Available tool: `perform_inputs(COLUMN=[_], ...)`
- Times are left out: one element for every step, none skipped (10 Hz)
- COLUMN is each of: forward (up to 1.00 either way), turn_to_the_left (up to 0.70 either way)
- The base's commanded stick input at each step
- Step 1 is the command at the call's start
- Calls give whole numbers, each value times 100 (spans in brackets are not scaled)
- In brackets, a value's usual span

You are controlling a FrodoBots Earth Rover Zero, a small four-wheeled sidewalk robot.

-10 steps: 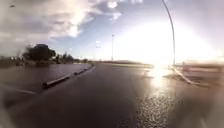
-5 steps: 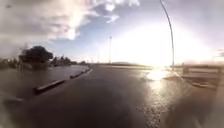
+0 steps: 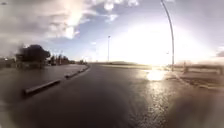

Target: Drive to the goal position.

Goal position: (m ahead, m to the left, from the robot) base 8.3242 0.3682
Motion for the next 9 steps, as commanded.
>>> perform_inputs(forward=[70,70,70,70,70,70,70,70,70], turn_to_the_left=[0,0,0,0,0,0,0,0,0])
